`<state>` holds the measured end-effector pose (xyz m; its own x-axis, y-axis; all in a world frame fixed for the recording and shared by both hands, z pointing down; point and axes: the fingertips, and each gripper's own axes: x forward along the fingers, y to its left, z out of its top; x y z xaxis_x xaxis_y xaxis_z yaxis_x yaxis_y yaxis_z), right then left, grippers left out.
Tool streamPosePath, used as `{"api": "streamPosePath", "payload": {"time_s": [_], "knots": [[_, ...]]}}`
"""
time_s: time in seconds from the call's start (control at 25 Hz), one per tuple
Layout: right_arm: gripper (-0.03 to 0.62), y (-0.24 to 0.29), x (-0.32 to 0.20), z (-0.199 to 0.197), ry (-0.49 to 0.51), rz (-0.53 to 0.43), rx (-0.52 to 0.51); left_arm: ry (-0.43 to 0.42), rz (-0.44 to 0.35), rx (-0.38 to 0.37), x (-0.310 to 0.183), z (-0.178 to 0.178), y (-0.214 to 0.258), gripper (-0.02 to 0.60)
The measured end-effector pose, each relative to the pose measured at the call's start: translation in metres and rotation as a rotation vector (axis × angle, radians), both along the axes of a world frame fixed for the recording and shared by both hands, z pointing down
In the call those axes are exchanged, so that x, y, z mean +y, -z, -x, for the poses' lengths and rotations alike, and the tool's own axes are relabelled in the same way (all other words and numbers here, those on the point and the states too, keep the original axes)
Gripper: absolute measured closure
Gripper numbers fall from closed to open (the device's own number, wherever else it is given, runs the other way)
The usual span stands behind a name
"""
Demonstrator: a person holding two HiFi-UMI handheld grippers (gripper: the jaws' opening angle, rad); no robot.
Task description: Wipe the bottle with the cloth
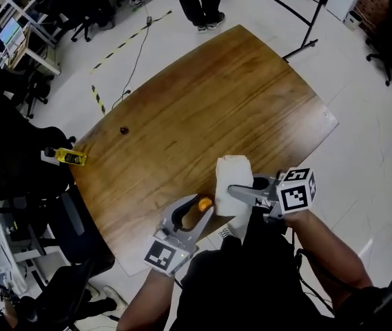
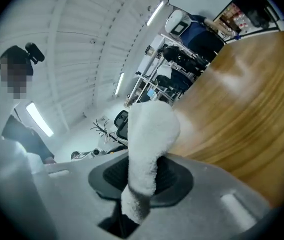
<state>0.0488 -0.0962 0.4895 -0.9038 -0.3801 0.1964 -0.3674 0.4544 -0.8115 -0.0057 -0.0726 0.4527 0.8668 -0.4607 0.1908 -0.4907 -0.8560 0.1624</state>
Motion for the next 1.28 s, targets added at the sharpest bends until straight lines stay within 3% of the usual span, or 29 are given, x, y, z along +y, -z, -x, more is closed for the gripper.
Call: {"api": "streamPosePath", "payload": {"time_s": [0.08,0.2,0.32,0.4,0.6,1.0,1.28], "knots": [[0.517,0.002,0.000,0.005,0.049,0.013,-0.033,0.023,0.015,-0.005,0.003,0.001,-0.002,0.380],[0.517,0.001,-0.004,0.011,0.129,0.009,-0.033,0.001,0.029,-0.075,0.010,-0.003,-0.017,0.332],[0.518,-0.009,-0.010,0.018,0.191,0.022,0.025,-0.007,0.038,-0.121,0.010,-0.009,-0.032,0.348],[0.519,-0.021,-0.010,0.025,0.231,0.039,0.071,0.011,0.030,-0.123,0.008,-0.010,-0.032,0.389],[0.520,-0.040,-0.010,0.033,0.308,0.026,0.182,0.030,-0.011,-0.125,0.005,-0.014,-0.025,0.402],[0.523,-0.088,-0.014,0.039,0.362,-0.143,0.548,0.044,-0.015,-0.115,0.005,-0.011,-0.027,0.403],[0.523,-0.105,-0.008,0.044,0.524,-0.341,0.832,0.033,-0.009,-0.126,0.009,-0.012,-0.027,0.405]]}}
